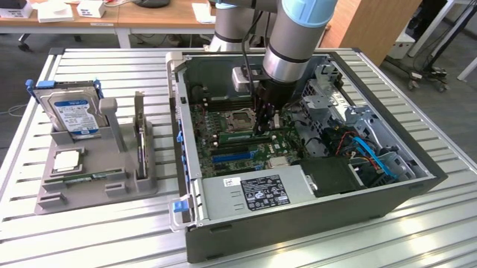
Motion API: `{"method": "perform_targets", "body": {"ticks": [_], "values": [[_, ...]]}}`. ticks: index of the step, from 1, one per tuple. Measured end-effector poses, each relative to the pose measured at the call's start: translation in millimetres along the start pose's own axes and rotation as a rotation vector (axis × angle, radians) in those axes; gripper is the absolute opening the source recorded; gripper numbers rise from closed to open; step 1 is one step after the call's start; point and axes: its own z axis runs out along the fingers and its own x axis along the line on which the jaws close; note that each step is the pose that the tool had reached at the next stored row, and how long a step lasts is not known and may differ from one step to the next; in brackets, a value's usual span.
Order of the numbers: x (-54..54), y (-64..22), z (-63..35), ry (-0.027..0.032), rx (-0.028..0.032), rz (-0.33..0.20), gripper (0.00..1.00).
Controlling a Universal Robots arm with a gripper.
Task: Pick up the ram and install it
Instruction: 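Insert the ram into the slot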
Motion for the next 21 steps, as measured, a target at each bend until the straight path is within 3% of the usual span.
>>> {"method": "perform_targets", "body": {"ticks": [21], "values": [[0.2,0.0,0.8,0.0003,-0.0003,-0.007,0.11]]}}
